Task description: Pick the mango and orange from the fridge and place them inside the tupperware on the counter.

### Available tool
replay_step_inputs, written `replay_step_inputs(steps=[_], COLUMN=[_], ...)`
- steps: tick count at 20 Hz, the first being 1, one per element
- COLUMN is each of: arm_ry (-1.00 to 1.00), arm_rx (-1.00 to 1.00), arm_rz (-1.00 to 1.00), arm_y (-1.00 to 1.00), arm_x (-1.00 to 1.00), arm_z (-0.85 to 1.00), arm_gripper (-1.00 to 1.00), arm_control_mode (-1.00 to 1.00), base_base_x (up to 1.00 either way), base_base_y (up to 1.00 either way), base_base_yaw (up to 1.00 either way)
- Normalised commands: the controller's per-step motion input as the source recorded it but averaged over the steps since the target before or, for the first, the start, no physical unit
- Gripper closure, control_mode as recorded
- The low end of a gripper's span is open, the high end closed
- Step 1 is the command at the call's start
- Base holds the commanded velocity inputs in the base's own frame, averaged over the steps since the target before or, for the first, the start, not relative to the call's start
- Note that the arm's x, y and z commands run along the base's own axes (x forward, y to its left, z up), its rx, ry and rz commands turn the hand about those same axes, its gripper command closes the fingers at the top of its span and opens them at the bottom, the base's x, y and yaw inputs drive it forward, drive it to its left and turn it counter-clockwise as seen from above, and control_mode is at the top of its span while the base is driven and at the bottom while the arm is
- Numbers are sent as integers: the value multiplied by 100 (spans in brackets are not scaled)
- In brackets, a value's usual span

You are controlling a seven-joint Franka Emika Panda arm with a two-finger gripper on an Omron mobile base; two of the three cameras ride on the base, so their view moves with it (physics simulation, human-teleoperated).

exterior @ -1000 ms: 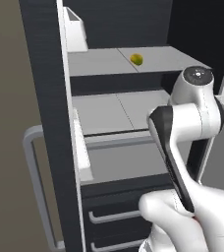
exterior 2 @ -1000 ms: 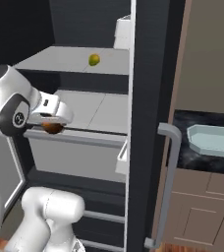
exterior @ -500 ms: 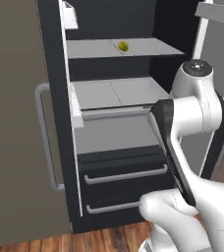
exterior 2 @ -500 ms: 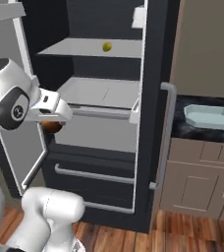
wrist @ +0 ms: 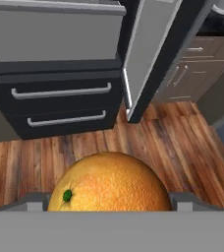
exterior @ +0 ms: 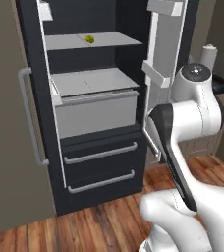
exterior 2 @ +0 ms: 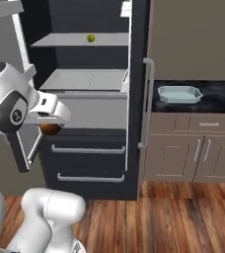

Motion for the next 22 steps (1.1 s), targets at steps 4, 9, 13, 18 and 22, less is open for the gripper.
replay_step_inputs(steps=[4,9,13,18,22], arm_ry=[0,0,0,0,0], arm_rx=[0,0,0,0,0], arm_rz=[0,0,0,0,0], arm_y=[0,0,0,0,0], arm_x=[0,0,0,0,0], arm_z=[0,0,0,0,0], arm_gripper=[100,100,100,100,100], arm_control_mode=[100,100,100,100,100], base_base_x=[-61,-10,19,44,61], base_base_y=[7,-22,-57,-66,-69], base_base_yaw=[-78,-87,-29,0,22])
